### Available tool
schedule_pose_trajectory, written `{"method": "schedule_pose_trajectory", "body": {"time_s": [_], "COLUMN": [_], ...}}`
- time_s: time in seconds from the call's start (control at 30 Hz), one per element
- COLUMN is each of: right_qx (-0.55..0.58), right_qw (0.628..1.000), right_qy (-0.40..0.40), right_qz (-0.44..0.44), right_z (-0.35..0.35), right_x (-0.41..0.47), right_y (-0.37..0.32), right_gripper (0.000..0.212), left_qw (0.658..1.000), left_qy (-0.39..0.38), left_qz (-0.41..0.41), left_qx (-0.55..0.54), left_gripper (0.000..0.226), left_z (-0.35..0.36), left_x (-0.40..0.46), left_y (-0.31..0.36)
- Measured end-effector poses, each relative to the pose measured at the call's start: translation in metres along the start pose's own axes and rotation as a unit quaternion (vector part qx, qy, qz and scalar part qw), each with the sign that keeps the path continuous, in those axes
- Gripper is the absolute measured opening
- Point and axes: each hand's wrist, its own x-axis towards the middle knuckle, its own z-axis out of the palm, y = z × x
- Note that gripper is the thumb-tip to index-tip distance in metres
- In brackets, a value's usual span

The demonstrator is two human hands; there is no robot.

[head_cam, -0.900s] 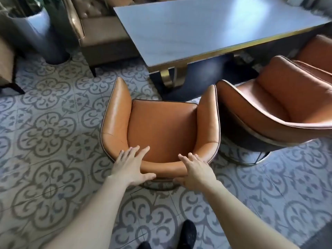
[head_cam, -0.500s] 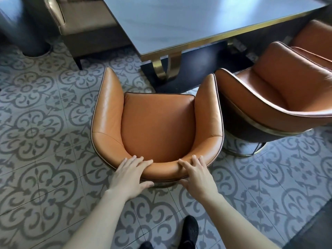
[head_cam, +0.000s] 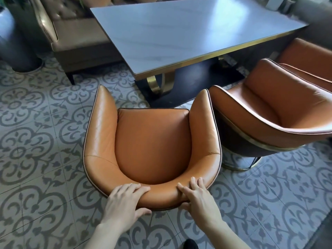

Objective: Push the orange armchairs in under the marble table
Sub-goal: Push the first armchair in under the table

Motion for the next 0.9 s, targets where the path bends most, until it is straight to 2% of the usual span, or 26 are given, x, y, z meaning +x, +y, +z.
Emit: {"method": "schedule_pose_trajectory", "body": {"time_s": [0.27,0.77,0.9], "right_qx": [-0.004,0.043,0.003], "right_qw": [1.0,0.998,0.999], "right_qy": [0.012,0.03,0.052], "right_qz": [-0.011,-0.021,-0.013], "right_z": [-0.02,-0.062,-0.067], "right_x": [0.046,0.131,0.158], "right_y": [-0.01,-0.02,-0.02], "right_gripper": [0.069,0.058,0.054], "left_qw": [1.0,0.998,0.997], "left_qy": [0.013,0.028,0.041], "left_qz": [-0.017,-0.048,-0.055], "left_qx": [0.002,-0.013,-0.021], "left_gripper": [0.07,0.07,0.07], "left_z": [-0.013,-0.041,-0.046], "left_x": [0.036,0.112,0.134], "left_y": [-0.021,-0.056,-0.064]}}
